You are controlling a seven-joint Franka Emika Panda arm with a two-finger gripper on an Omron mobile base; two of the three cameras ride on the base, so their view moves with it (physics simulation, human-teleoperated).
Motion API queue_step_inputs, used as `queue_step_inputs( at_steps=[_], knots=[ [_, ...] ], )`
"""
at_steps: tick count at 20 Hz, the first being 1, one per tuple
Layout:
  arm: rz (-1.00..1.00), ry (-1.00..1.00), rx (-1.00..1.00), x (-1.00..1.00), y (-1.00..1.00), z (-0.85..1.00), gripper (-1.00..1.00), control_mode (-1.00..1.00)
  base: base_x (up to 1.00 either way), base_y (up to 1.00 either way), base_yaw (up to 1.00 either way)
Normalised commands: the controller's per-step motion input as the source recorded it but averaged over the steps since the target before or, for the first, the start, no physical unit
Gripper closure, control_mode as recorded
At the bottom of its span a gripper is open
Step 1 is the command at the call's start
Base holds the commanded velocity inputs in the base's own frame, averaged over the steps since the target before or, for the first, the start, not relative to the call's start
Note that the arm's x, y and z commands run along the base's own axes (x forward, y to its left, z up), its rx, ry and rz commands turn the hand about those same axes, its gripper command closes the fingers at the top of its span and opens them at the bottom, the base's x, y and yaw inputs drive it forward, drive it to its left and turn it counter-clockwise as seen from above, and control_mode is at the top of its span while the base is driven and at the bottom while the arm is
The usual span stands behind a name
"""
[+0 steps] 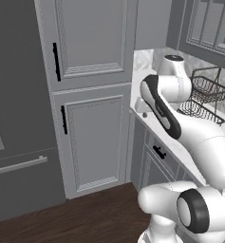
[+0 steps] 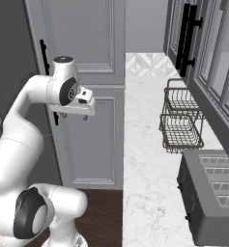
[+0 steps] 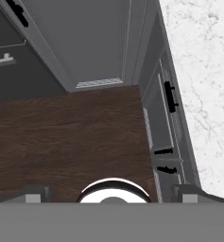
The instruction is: Take a straw from the drawer in front and place it inside the glass cup on the dining counter.
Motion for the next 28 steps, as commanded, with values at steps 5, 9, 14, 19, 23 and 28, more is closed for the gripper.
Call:
queue_step_inputs(
  at_steps=[5,9,14,19,23,28],
  knots=[
    [0.00,0.00,-0.02,0.00,0.03,-0.05,-1.00,-1.00,0.00,0.00,0.00],
    [0.02,0.10,-0.27,0.00,0.31,-0.61,-1.00,-1.00,0.00,0.00,0.00],
    [0.00,0.12,-0.46,0.01,0.37,-0.96,-1.00,-1.00,0.00,0.00,0.00],
    [0.00,0.08,-0.42,0.06,0.10,-0.86,-1.00,-1.00,0.00,0.00,0.00],
    [0.00,0.00,-0.25,-0.02,-0.12,-0.49,-1.00,-1.00,0.00,0.00,0.00],
    [0.00,0.06,-0.12,-0.03,-0.31,-0.38,-1.00,-1.00,0.00,0.00,0.00]
  ],
)
